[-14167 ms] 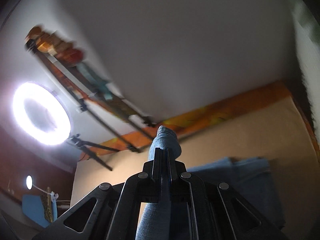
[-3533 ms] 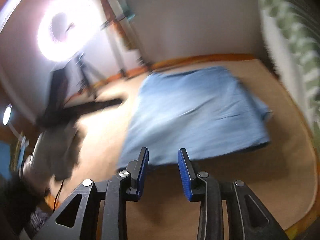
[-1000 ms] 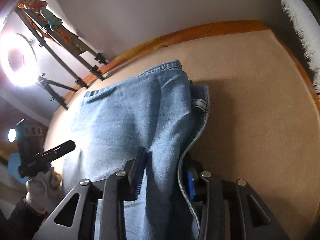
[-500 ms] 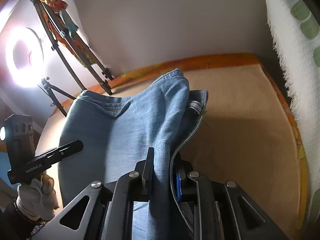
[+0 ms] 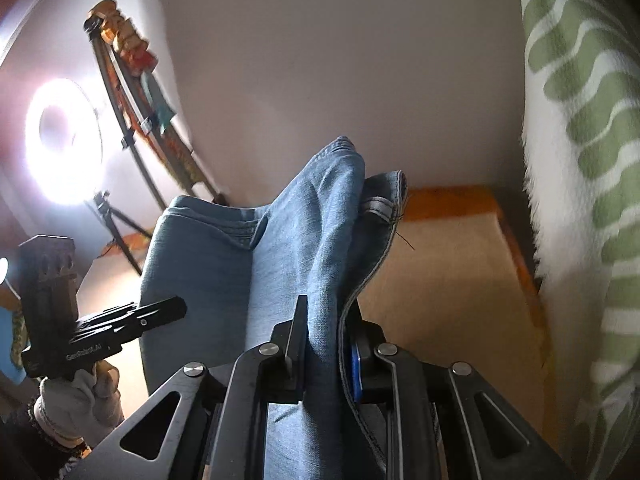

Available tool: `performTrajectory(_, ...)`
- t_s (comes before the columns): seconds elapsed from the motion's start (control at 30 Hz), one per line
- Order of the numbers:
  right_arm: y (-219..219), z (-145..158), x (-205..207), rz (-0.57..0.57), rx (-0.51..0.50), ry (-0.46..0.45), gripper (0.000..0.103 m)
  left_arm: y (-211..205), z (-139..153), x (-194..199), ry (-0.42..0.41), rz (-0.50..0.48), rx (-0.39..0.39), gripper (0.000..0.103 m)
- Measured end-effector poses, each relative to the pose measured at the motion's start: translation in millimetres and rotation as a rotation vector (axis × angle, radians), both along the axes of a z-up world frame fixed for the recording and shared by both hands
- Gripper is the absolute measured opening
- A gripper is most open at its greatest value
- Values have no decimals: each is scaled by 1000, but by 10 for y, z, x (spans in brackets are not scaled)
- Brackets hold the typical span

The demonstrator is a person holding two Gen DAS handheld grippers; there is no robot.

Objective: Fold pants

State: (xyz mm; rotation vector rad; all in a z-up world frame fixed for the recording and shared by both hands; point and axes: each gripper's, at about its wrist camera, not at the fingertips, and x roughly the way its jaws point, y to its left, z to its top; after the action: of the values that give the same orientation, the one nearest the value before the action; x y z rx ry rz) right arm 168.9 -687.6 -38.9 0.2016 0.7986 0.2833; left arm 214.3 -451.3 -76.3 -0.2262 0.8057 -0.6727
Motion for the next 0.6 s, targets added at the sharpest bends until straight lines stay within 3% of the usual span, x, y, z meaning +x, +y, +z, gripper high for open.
performTrajectory(0.27,-113,74,539,-44,-31,-29,15,-367,57,413,-42,13,70,13)
performTrajectory(0.6,-273,-412,1175,-116,-76,60,14,-574,-270,792,-35,65,190,13)
